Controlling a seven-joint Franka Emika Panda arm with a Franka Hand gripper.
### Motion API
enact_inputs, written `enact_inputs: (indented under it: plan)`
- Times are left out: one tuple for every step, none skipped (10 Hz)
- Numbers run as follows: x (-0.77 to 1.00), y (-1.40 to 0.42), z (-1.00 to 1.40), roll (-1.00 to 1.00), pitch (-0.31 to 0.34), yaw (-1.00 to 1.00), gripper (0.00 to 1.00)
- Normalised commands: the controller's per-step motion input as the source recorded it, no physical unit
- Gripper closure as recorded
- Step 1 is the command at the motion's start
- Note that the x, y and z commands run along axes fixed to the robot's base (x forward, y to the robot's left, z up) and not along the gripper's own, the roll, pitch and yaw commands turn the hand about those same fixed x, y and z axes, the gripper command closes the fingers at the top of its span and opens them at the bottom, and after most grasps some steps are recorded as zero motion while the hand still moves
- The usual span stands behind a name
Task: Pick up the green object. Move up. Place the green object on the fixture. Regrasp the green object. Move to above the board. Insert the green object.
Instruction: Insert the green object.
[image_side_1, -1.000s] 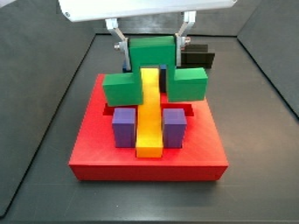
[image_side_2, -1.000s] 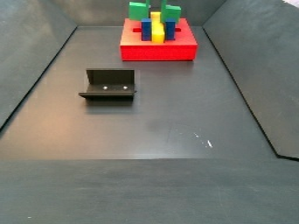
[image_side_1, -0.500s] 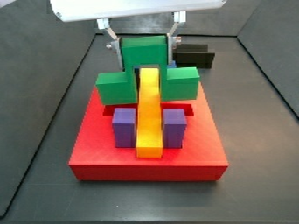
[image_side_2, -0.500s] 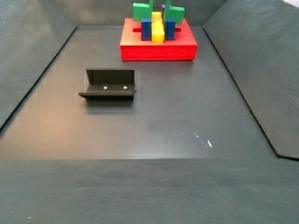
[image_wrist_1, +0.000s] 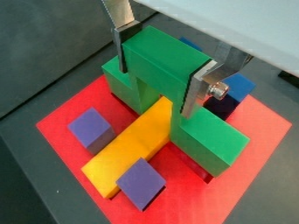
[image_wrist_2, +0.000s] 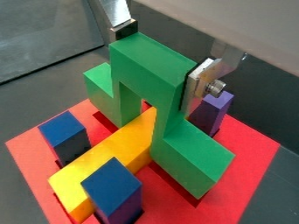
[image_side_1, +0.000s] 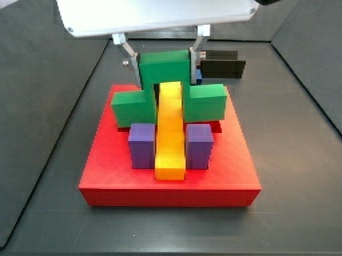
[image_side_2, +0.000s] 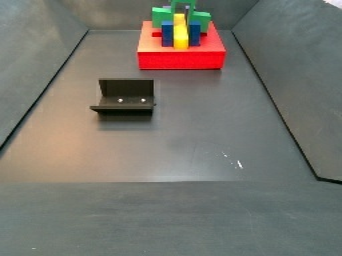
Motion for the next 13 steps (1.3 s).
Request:
enact_inputs:
  plan:
    - [0.02,-0.06,-0.19,0.0,-0.083,0.01,1.0]
    - [0.0,-0.05,-0.16,0.02,-0.074,0.0,1.0]
    - [0.0,0.0,-0.15,0.16,-0.041,0.0,1.0]
    - [0.14,0.02,-0.15,0.3,0.0,0.0,1.0]
    - [0.1,0.04,-0.14,0.33,0.0,-0.03,1.0]
    - [0.0,0.0,-0.16,0.23,0.0,-0.03,1.0]
    - [0.0,-0.02,-0.19,0.1,-0.031,0.0,1.0]
    - [0.0,-0.03,-0.27,0.05,-0.061,0.0,1.0]
    - [-0.01,-0.03,-0.29,0.01,-0.081,0.0,1.0]
    - [-0.01,-0.03,-0.3,0.01,-0.083,0.0,1.0]
    - [0.0,-0.04,-0.3,0.04,-0.081,0.0,1.0]
    - [0.0,-0.05,-0.28,0.08,-0.077,0.0,1.0]
    - [0.01,-0.03,-0.36,0.1,-0.093,0.0,1.0]
